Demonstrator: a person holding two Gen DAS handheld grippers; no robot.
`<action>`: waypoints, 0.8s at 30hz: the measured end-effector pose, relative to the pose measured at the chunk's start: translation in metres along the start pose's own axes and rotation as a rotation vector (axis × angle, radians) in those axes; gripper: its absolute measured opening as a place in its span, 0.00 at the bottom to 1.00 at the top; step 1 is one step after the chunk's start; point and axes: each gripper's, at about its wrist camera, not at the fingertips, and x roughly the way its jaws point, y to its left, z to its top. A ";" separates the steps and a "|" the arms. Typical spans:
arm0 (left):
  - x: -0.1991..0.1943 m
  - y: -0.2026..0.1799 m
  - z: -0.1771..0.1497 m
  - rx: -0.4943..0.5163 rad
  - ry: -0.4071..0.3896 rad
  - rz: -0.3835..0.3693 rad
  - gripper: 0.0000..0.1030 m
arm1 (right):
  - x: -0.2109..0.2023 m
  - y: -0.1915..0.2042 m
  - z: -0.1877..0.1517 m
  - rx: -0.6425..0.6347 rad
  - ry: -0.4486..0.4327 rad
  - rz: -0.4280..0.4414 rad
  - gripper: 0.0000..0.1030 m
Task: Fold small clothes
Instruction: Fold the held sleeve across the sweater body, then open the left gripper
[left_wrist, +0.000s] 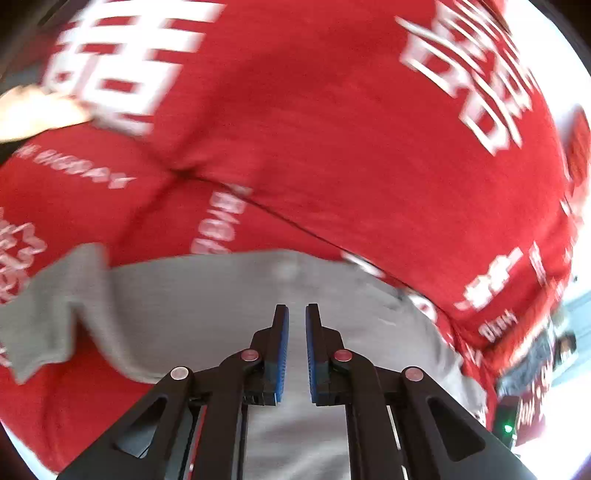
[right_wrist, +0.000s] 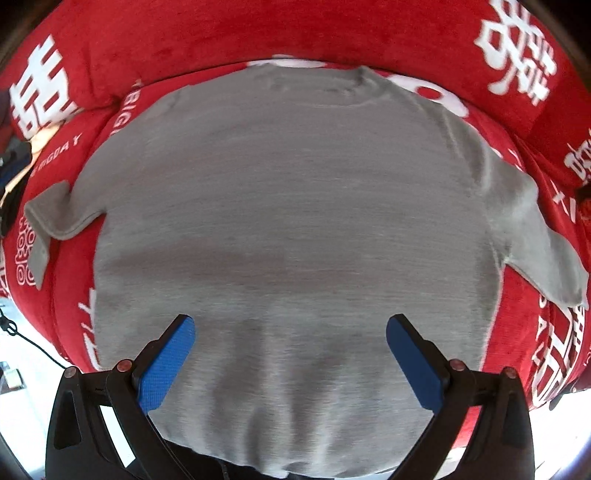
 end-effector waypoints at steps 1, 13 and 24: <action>0.008 -0.015 -0.002 0.024 0.013 -0.003 0.10 | 0.000 -0.008 0.000 0.007 0.000 -0.001 1.00; 0.059 -0.066 -0.035 0.017 0.170 0.181 0.86 | -0.010 -0.065 0.007 0.055 -0.031 0.006 1.00; 0.033 0.043 -0.042 -0.167 0.158 0.326 0.90 | -0.002 -0.048 0.004 0.025 -0.010 0.028 1.00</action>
